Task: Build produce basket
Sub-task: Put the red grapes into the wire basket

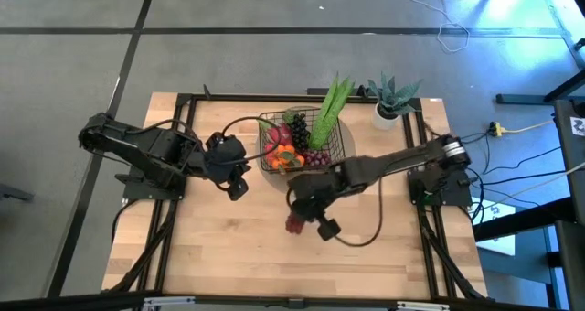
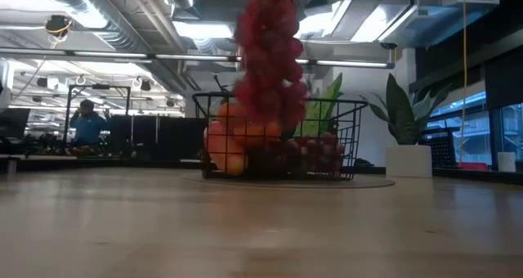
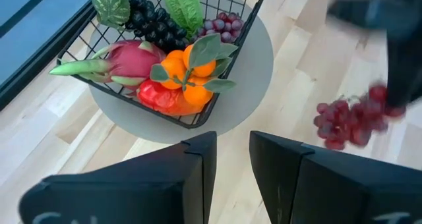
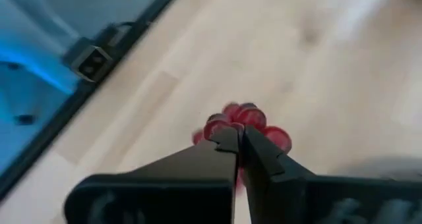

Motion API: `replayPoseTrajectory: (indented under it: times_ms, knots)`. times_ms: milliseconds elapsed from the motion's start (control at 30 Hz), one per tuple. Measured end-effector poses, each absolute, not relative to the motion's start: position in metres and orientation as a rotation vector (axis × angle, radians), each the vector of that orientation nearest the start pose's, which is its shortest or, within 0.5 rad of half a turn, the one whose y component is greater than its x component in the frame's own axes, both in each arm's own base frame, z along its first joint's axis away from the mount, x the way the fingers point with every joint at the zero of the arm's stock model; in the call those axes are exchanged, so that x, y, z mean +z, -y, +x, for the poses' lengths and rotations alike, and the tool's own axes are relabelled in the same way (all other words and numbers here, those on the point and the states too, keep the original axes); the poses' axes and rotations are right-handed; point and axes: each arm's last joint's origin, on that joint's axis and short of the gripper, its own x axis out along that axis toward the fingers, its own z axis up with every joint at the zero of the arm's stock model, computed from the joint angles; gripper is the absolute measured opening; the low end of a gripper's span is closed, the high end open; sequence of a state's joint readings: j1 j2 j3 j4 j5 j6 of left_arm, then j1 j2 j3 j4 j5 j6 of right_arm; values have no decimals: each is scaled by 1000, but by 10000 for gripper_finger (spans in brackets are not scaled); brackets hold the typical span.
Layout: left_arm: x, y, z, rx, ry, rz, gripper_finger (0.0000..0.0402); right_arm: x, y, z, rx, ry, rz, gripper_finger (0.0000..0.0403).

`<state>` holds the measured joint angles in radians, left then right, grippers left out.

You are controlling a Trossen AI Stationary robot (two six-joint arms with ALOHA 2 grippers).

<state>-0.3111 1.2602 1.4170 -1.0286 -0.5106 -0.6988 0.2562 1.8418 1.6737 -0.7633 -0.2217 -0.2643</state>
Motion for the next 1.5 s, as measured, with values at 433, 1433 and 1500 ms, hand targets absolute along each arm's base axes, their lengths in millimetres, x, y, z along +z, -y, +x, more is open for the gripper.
replayPoseTrajectory:
  times_ms: [433,1433,1500]
  knots:
    - [381,56,224,495,-679,-285,79,382,-29,332,120,-747,-323,0]
    - [382,54,224,568,-629,-308,78,323,84,344,-78,-1126,-148,12]
    - [382,54,224,562,-633,-311,78,322,86,344,-83,-1128,-144,18]
